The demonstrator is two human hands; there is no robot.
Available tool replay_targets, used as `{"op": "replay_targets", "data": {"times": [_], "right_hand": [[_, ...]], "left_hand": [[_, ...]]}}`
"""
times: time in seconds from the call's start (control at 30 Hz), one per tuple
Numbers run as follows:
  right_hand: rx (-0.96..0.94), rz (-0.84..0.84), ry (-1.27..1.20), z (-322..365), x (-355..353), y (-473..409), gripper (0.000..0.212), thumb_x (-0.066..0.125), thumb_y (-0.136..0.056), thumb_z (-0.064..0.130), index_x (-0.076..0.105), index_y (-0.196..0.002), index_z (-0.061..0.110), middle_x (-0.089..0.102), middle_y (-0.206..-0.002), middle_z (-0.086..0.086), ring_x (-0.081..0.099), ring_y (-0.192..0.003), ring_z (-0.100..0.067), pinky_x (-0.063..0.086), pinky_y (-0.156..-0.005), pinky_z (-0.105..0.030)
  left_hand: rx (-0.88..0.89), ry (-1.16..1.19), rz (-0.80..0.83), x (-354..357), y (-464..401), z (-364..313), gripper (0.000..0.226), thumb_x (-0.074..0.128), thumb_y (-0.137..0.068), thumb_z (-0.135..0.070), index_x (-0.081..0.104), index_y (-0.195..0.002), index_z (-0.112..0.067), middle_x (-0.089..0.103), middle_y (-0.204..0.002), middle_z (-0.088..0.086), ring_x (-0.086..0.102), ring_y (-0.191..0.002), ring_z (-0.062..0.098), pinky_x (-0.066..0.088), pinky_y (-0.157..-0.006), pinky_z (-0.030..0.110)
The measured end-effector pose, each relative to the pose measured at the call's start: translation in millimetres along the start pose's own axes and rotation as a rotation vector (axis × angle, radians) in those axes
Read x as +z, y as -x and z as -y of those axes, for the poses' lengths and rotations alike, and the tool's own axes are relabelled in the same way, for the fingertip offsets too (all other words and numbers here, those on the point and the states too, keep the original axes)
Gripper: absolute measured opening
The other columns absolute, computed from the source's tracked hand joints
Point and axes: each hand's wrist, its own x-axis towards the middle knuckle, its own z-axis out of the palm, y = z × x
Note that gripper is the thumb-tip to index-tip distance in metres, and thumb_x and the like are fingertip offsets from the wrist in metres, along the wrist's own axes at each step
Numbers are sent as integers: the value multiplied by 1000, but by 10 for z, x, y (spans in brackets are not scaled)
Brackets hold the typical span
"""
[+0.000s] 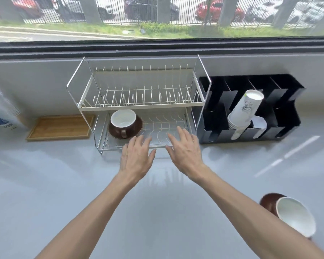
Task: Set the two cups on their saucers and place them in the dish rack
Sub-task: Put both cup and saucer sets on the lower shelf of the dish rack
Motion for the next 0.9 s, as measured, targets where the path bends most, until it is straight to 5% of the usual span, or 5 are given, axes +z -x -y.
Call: {"op": "replay_targets", "data": {"times": [0.33, 0.6, 0.9], "right_hand": [[340, -82, 17, -1045, -240, 1059, 42, 61, -95, 37, 61, -133, 18, 54, -142, -22, 54, -129, -38, 44, -101, -52], [602, -106, -6, -1892, -457, 1983, 45, 50, -101, 40, 53, -141, 18, 48, -149, -20, 45, -138, -35, 37, -108, -51], [847, -24, -96, -2382, -406, 2638, 51, 40, -103, 46, 43, -149, 23, 39, -156, -14, 36, -145, -30, 28, -114, -45]], "left_hand": [[288, 2, 82, 431, 210, -1091, 44, 58, -97, -39, 59, -135, -17, 61, -138, 10, 55, -130, 34, 48, -95, 49], [490, 2, 236, 816, 404, -2120, 53, 41, -104, -47, 40, -151, -25, 41, -158, 8, 37, -145, 30, 34, -112, 43], [451, 208, 412, 1129, 597, -2719, 54, 42, -102, -53, 44, -149, -26, 50, -153, 0, 48, -137, 27, 43, -107, 44]]}}
